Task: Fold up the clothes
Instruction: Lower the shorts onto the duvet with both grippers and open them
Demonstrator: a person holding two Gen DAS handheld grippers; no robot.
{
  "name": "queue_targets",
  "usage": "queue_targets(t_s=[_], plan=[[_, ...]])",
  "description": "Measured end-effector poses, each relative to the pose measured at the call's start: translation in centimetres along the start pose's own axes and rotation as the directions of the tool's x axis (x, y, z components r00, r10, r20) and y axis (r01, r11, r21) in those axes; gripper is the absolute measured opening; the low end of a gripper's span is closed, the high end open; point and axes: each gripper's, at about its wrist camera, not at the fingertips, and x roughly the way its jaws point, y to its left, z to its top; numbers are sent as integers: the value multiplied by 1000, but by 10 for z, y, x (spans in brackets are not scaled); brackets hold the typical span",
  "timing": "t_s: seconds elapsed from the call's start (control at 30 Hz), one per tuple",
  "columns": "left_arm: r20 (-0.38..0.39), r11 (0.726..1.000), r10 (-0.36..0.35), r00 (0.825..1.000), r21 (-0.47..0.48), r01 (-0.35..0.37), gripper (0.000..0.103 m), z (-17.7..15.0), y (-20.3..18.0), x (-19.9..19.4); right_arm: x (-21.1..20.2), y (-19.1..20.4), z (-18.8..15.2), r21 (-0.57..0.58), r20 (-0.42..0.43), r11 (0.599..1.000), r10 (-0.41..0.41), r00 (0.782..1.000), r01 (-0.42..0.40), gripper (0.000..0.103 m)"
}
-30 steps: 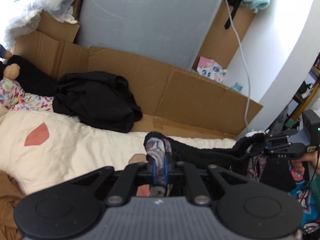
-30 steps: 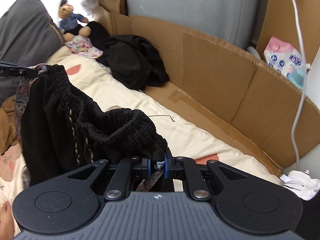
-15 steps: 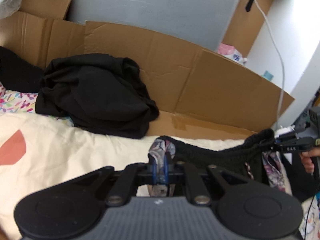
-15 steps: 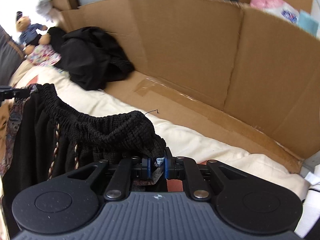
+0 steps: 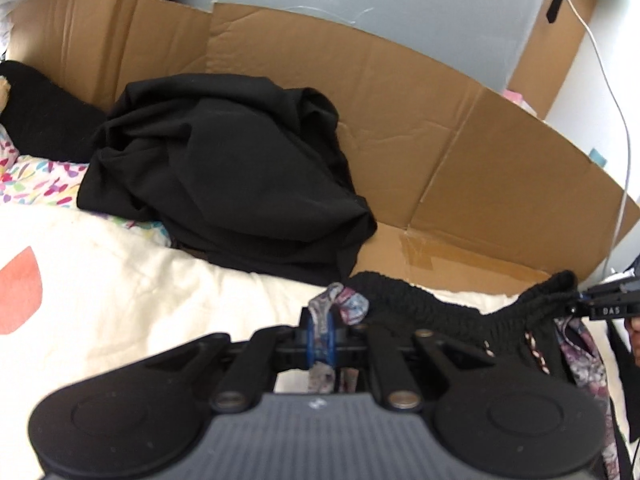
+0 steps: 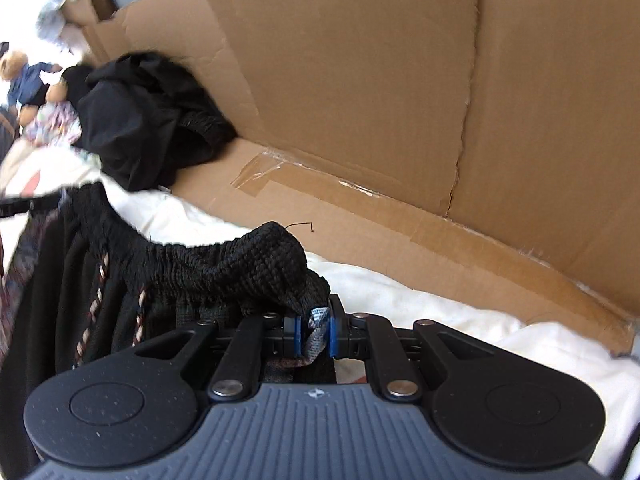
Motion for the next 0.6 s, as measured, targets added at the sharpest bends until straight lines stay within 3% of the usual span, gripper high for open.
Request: queue_targets(t_s=[0.2,0.37,0.43,0.5,0.53,0.6], plan=[[10,1000,19,1000,-21,-19,6,0,9,1,9,7,4,-36,4,999,-5,1000,5,13],[-68,999,43,997,-10,-44,10,-6,3,13,18,13,2,-2,-8,999,-34,999,34,15],[-77,999,44,996,0,-44,28,-10,-1,8,16,13,1,10,-10,999,-33,999,33,23],[-84,998,59,995,10,-58,38,-13,-4,5,11,13,1,6,-8,999,-35,999,35,34],[-89,998,62,994,5,-62,40,-14,-4,3,6,12,1,1,0,999,-40,999,40,40],[-98,998,68,993,-12,-69,44,-16,-5,-1,-2,10,0,5,10,999,-51,999,51,42]])
